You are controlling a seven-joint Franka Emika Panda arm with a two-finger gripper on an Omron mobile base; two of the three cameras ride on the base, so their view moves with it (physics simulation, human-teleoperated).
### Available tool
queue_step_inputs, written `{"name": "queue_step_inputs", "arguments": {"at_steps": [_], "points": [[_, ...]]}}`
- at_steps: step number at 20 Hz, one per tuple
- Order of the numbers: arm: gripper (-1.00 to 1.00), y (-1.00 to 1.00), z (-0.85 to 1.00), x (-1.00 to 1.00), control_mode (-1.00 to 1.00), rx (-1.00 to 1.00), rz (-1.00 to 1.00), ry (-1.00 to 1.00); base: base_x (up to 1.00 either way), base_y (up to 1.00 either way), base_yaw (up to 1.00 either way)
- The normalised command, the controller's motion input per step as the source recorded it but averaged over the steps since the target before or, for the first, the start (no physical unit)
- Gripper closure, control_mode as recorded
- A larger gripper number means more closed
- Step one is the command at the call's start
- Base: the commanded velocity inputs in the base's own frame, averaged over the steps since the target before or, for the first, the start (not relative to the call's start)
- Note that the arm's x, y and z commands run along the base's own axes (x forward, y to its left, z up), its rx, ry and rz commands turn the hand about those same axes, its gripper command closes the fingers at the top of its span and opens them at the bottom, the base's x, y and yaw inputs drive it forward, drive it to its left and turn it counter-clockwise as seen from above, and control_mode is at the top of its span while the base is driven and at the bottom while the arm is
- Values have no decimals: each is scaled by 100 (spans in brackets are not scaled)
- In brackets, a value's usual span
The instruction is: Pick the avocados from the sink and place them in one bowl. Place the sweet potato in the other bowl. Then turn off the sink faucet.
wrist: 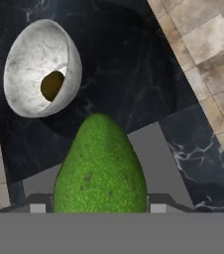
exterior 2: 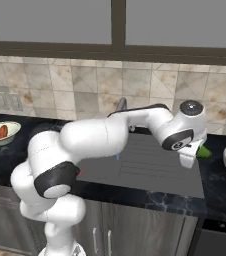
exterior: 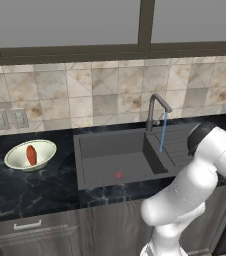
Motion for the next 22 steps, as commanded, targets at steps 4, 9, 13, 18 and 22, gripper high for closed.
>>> {"name": "queue_step_inputs", "arguments": {"at_steps": [4, 9, 13, 18, 22], "points": [[100, -29, -35, 28, -100, -1, 0, 0, 0, 0, 0], [100, -32, -18, 24, -100, 0, 0, 0, 0, 0, 0], [100, -49, 0, 29, -100, 3, -1, 0, 0, 0, 0], [100, -55, 4, 23, -100, 8, -1, 0, 0, 0, 0], [100, -44, 41, 14, -100, 11, -1, 0, 0, 0, 0]]}}
